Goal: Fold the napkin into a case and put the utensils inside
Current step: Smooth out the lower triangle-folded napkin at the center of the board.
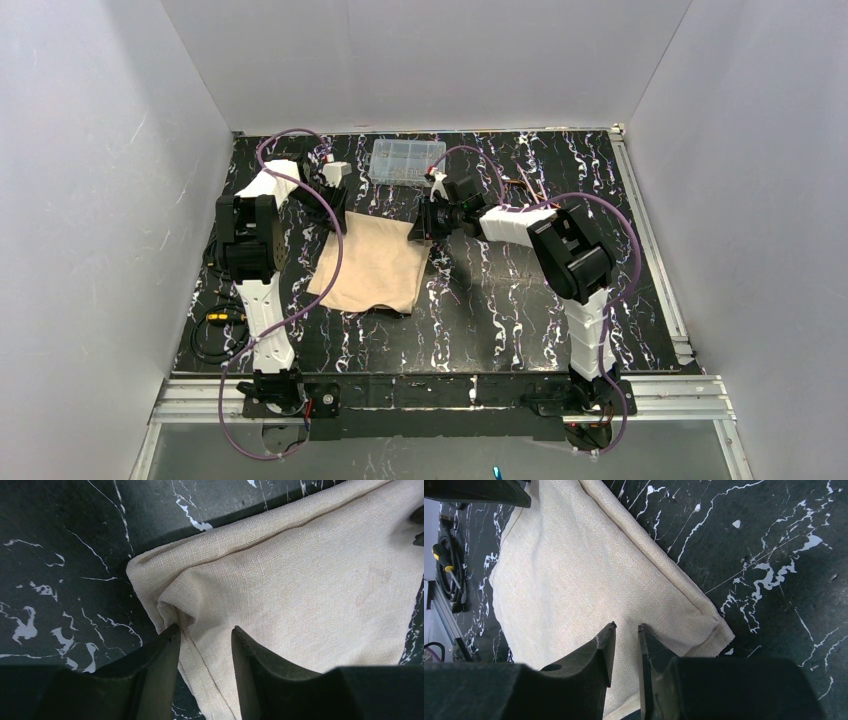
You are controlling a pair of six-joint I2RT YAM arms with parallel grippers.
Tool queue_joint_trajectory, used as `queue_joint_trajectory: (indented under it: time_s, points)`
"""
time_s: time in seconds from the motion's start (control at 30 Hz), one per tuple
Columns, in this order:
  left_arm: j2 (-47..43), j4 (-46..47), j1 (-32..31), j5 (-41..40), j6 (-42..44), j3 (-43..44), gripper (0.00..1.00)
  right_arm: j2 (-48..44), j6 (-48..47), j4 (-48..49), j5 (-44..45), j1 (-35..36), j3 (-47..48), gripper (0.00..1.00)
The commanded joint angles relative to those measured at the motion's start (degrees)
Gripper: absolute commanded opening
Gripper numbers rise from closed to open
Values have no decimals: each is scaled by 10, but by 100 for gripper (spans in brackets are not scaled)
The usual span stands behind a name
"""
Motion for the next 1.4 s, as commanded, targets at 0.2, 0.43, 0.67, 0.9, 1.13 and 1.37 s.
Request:
queue_joint_trajectory:
  time_s: [0.2,0.43,0.67,0.9,1.13,1.37]
  points:
    - [-2,17,1,16,6,34,26,15,-6,32,10,-10,-7,28]
    - [1,17,1,17,6,57,25,11,-10,37,5,-14,-21,28]
    - [16,9,2,40,-1,62,23,6,-7,40,2,-18,-21,28]
    - [-1,4,1,20,1,41,39,2,-6,41,-2,-21,-15,28]
    - [16,2,1,29,0,44,34,-3,-1,46,-4,-21,-17,27]
    - [26,-13,1,36,-5,65,0,-1,-6,43,-2,-24,-16,26]
